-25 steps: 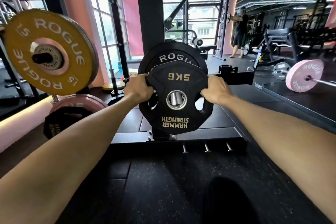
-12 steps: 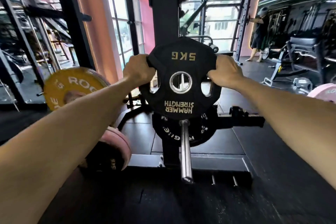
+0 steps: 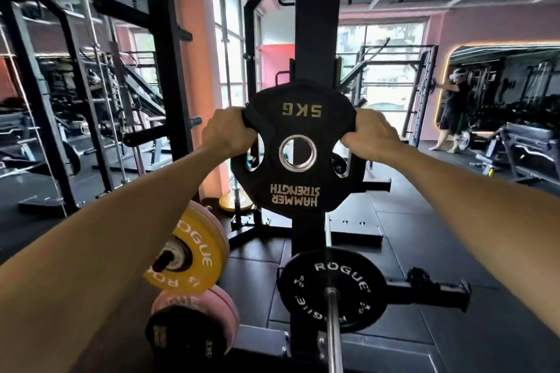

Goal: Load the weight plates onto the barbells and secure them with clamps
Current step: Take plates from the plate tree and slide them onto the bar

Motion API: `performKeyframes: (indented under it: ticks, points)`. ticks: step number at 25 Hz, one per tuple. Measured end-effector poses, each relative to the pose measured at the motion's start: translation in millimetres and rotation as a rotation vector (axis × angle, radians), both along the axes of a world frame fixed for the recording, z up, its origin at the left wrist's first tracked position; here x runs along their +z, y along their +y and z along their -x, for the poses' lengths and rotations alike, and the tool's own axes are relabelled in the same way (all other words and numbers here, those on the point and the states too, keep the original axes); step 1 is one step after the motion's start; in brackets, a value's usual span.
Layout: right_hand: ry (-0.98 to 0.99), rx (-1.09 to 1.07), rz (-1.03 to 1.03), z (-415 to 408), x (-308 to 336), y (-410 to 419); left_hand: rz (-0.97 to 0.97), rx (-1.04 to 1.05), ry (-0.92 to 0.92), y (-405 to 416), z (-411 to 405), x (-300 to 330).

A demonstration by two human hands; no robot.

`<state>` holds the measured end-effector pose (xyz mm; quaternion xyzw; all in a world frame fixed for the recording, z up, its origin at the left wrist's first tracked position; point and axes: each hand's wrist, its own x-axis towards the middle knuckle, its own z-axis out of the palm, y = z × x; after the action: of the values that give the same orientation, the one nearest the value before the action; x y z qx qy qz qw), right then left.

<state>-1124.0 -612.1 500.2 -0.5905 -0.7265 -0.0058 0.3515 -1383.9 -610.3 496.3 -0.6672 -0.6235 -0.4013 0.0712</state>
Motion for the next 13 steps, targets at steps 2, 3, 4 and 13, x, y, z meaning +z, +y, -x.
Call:
performKeyframes:
  ticks: [2, 3, 4, 13]
  points:
    - [-0.006, 0.030, -0.015, 38, 8, 8, -0.009, 0.015, 0.011, 5, 38, 6]
    - [0.000, 0.039, -0.029, 57, 9, 12, -0.012, 0.014, 0.036, 8, 58, 7]
    - [-0.002, 0.040, -0.044, 77, 9, 16, -0.012, 0.009, 0.049, 11, 80, 8]
    - [0.023, 0.100, -0.056, 341, 24, 31, -0.010, 0.015, 0.145, 18, 352, 39]
